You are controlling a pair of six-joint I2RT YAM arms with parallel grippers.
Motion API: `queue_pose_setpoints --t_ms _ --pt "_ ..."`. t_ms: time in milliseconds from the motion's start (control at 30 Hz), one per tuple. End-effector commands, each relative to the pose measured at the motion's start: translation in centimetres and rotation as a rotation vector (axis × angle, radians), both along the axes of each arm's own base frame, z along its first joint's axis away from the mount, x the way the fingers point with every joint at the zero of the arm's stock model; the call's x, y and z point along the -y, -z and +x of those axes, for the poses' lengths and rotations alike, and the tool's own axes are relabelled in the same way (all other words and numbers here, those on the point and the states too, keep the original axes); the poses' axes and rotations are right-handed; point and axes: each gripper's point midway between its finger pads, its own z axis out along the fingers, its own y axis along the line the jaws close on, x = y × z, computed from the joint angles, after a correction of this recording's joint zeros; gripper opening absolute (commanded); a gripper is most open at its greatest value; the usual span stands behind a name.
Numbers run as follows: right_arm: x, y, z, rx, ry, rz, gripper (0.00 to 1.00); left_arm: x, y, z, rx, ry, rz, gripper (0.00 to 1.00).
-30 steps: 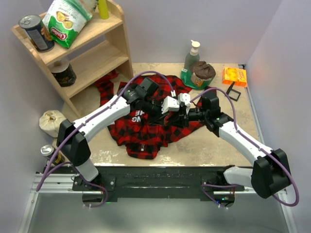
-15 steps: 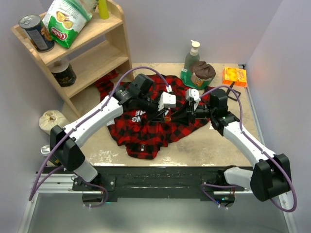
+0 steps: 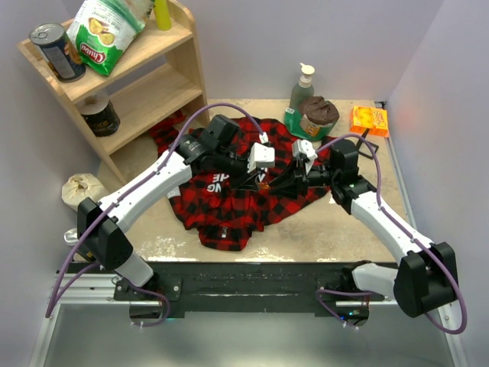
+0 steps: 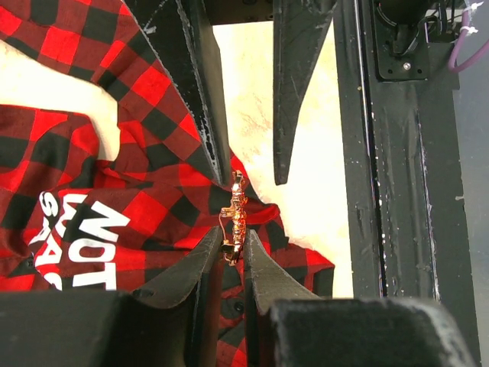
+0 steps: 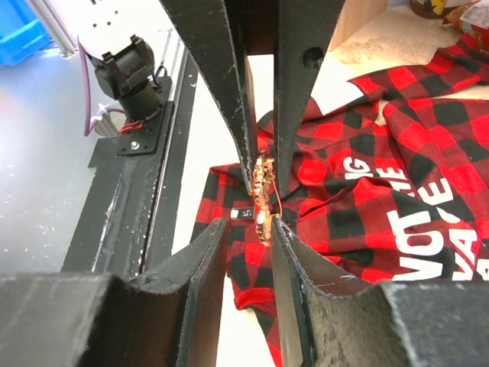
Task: Remove the brooch from the garment
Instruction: Adjust the brooch.
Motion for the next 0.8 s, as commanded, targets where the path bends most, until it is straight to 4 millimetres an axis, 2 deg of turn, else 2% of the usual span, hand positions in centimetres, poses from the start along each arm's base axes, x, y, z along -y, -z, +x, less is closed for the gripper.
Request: queue_pose_setpoints --t_ms 0,300,600,767 --pt "-0.4 -2.4 -0.2 0.08 -0.022 0.037 0.33 0.3 -0.7 0.0 -0.006 0.005 -0.036 0.0" --pt "-1.0 -3.1 1.0 0.106 0.05 0.05 0.3 0.6 0.0 0.1 -0.033 0.008 -0.027 0.0" --pt "-1.3 -2.3 0.8 0.088 0.046 0.045 0.22 0.6 0.1 0.1 -0.038 0.009 -0.028 0.0" --pt "-1.5 -1.9 0.8 0.079 0.042 0.037 0.21 0.7 -0.2 0.3 -0.038 0.007 -0.034 0.0"
